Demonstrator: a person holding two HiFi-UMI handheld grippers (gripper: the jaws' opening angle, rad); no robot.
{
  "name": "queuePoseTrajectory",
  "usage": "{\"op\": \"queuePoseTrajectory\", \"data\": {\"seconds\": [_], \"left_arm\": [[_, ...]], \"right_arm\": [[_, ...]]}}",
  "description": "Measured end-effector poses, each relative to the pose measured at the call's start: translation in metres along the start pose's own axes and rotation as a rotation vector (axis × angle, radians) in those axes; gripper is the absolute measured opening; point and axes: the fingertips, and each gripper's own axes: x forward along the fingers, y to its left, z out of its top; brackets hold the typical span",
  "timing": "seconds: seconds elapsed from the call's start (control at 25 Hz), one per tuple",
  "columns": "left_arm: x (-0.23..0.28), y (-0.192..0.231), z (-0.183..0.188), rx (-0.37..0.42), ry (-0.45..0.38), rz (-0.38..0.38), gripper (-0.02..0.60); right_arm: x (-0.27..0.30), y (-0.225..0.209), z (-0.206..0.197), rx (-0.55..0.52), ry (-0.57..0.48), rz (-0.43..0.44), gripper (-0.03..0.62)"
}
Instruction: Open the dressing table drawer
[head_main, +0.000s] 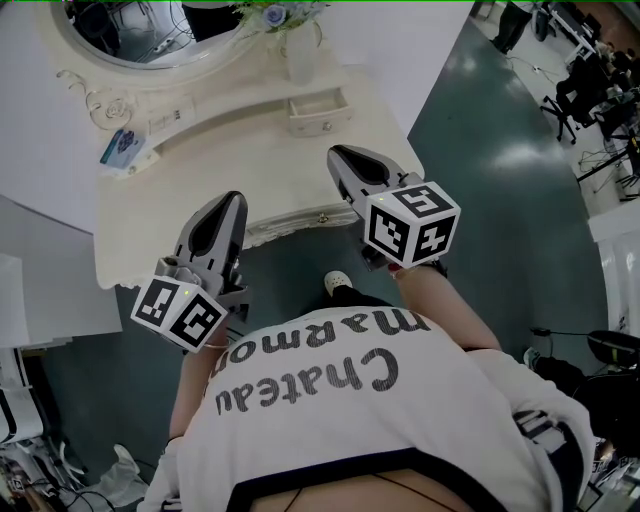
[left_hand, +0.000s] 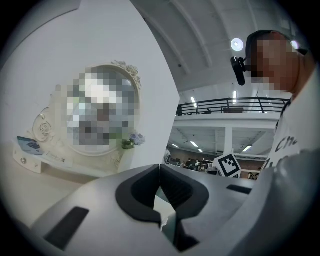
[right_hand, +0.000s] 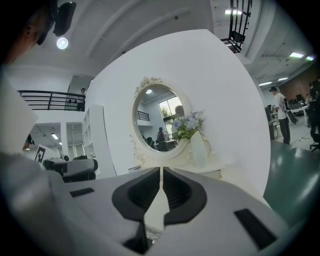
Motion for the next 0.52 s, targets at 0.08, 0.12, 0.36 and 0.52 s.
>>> {"op": "queuePoseTrajectory", "data": {"seconds": [0.08, 0.12, 0.36, 0.52], "left_arm": [[-0.0004, 0.0001, -0.0010, -0.003, 0.002, -0.001, 0.023], [-0.0006, 0.0003, -0.0014, -0.004, 0.003, -0.001, 0.023], [-0.0001, 0.0005, -0.0029, -0.005, 0.004, -0.007, 0.023], [0.0001, -0.0002, -0.0037, -0.005, 0.007, -0.011, 0.023]], "right_arm": [[0.0001, 0.0008, -0.0013, -0.002, 0.005, 0.000, 0.040], [0.0003, 0.0014, -0.0020, -0.003, 0.007, 0.001, 0.040], [0.0005, 0.0022, -0.0035, -0.009, 0.012, 0.000, 0.040], [-0.0003, 0.0015, -0.0038, -0.009, 0.014, -0.004, 0.040]]}}
